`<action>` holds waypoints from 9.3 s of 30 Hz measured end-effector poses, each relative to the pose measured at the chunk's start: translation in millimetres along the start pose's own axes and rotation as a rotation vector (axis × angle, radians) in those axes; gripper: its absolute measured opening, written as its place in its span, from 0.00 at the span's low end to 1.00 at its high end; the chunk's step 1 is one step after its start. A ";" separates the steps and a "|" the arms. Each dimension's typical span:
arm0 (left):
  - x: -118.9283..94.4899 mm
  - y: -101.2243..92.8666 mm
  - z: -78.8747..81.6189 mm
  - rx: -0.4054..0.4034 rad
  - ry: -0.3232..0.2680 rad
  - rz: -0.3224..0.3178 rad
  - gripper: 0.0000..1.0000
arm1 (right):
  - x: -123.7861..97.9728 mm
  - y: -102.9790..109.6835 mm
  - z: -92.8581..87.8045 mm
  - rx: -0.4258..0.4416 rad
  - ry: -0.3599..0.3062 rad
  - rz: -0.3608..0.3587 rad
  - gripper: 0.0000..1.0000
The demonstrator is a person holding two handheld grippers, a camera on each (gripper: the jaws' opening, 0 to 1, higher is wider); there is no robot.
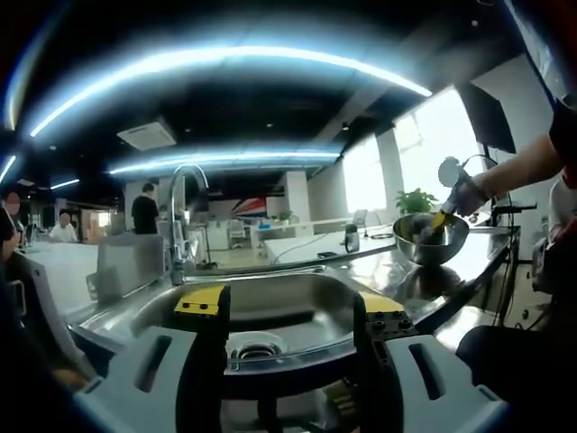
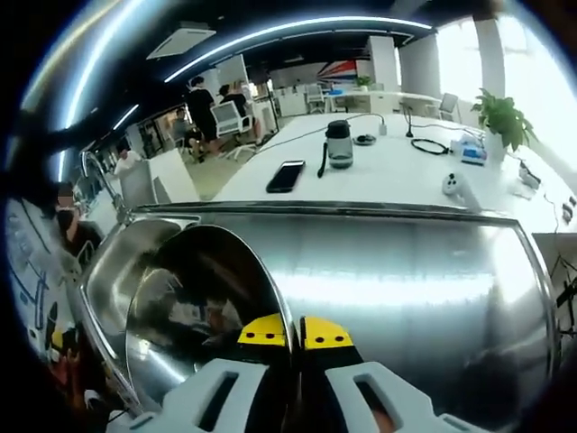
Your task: Pick up bowl with dirty water move over sink pour dirty water into sink return bowl to place
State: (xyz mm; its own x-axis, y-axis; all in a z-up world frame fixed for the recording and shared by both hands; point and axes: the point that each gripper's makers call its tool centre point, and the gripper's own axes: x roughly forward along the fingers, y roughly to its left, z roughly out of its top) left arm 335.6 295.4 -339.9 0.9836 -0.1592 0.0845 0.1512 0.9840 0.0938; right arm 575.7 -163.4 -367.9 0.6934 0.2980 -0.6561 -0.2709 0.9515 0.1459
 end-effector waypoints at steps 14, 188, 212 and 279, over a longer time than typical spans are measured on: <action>1.3 -6.2 2.5 -0.002 -0.009 -0.019 0.55 | -9.0 -5.3 10.9 -0.023 -0.062 -0.041 0.00; -5.0 10.8 -10.3 -0.020 -0.004 -0.127 0.54 | 103.0 292.1 116.0 -0.522 -0.344 0.049 0.00; -4.0 9.2 -16.2 -0.027 0.008 -0.133 0.54 | 77.0 313.1 129.2 -0.719 -0.488 -0.009 0.00; -5.7 7.0 -9.1 -0.029 -0.006 -0.142 0.54 | 29.7 363.6 131.5 -1.189 -0.736 -0.147 0.00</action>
State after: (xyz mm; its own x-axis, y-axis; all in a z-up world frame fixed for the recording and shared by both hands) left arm 332.0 303.9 -348.8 0.9517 -0.2969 0.0780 0.2913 0.9536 0.0764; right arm 585.7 201.5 -237.0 0.8499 0.5264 -0.0236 -0.3049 0.4549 -0.8367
